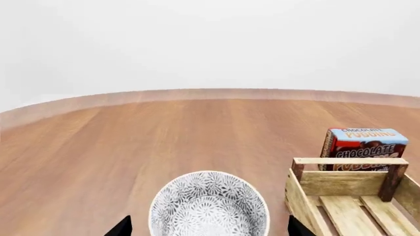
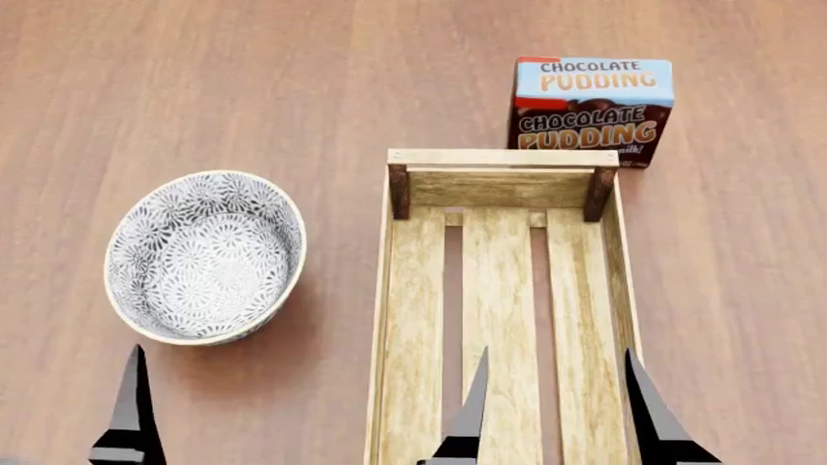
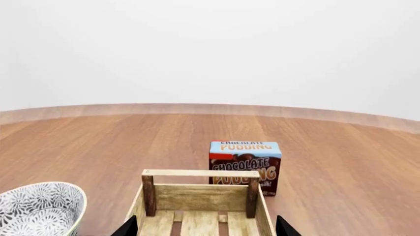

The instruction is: Pick up the bowl on the left and put it in the tray.

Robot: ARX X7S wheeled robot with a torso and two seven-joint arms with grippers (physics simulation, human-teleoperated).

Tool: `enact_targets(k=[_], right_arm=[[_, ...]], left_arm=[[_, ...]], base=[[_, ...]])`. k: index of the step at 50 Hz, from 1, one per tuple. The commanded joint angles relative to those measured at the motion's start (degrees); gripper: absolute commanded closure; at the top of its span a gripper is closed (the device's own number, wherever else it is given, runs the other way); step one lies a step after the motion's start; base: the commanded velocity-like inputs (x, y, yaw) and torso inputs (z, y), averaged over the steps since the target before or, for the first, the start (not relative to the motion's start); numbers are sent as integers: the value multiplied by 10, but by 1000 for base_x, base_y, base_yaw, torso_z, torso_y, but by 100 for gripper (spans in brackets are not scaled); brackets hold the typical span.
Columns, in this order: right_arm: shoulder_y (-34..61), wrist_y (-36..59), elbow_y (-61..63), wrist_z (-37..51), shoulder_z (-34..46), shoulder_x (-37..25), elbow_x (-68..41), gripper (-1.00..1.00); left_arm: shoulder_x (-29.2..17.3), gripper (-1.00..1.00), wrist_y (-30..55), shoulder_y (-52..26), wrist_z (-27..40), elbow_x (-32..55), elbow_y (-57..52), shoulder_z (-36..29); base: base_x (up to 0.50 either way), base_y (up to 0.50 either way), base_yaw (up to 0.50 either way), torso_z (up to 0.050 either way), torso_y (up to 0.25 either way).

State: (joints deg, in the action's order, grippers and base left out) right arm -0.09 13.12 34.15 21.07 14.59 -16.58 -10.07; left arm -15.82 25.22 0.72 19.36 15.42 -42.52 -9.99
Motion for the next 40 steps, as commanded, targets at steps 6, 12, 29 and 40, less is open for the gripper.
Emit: enact_targets(k=[6,12,29,40], right_arm=[[-4,9,11,-12,-6,6,9,-100],[-2,6,8,-11,-4,5,7,-100],[-2,7,14,-5,-4,-1,0,-100],[-3,8,21,-1,-6,-4,-6,-100]], left_arm=[[50,-100,113,-99,-3,226,9,100],[61,-100,169,-178,37,275,53,123],[83,-100,212,-296,106,302,161,142],[86,-100,188,-313,107,263,235,117]], base=[[0,0,0,0,0],[0,0,0,0,0],[0,0,0,0,0],[0,0,0,0,0]])
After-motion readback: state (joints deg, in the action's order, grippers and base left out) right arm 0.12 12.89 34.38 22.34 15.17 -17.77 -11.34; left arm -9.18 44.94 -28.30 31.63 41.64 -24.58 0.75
